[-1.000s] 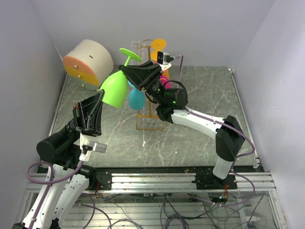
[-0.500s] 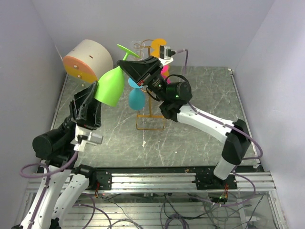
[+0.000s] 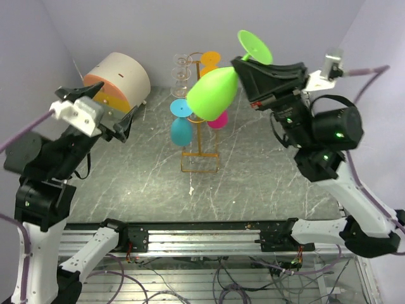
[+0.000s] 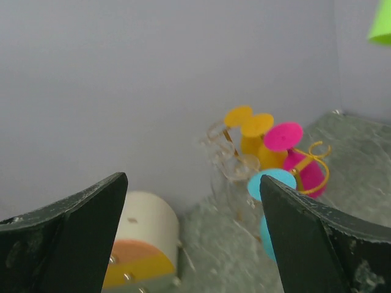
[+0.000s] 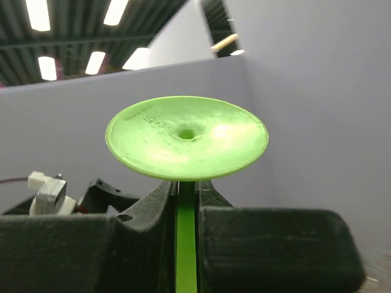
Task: Place the wine glass upside down on the wine glass rack
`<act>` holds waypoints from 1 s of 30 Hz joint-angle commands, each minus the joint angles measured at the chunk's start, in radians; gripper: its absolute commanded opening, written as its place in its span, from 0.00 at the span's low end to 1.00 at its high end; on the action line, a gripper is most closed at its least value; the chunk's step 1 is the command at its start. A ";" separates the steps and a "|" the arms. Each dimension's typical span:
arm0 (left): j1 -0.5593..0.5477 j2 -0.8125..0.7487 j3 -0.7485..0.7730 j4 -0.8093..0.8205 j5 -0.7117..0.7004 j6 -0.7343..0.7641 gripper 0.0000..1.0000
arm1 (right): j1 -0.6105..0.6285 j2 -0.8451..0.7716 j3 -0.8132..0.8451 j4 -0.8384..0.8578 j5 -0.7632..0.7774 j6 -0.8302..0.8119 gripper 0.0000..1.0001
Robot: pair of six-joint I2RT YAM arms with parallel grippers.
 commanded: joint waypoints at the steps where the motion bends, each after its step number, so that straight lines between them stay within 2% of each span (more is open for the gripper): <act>1: 0.027 0.093 0.055 -0.332 -0.077 -0.170 1.00 | -0.015 -0.069 -0.072 -0.252 0.212 -0.309 0.00; 4: 0.039 0.101 0.039 -0.323 -0.080 -0.201 1.00 | -0.031 -0.115 -0.126 -0.339 0.324 -0.394 0.00; 7: 0.066 0.143 0.003 -0.332 -0.119 -0.236 1.00 | -0.071 -0.167 -0.259 -0.323 0.407 -0.460 0.00; 11: 0.080 0.229 -0.052 -0.412 -0.140 -0.231 1.00 | -0.173 -0.246 -0.476 -0.234 0.277 -0.500 0.00; 16: 0.098 0.369 0.017 -0.574 -0.081 -0.187 0.97 | -0.270 -0.325 -0.727 -0.069 0.052 -0.555 0.00; 21: 0.221 0.312 -0.052 -0.551 0.112 -0.180 0.97 | -0.274 -0.293 -0.748 -0.045 -0.059 -0.636 0.00; 25: 0.268 0.299 -0.067 -0.597 0.112 -0.132 0.97 | -0.277 -0.247 -0.734 -0.015 -0.096 -0.649 0.00; 30: 0.346 0.254 -0.139 -0.574 0.112 -0.144 0.98 | -0.294 -0.160 -0.713 0.001 -0.151 -0.661 0.00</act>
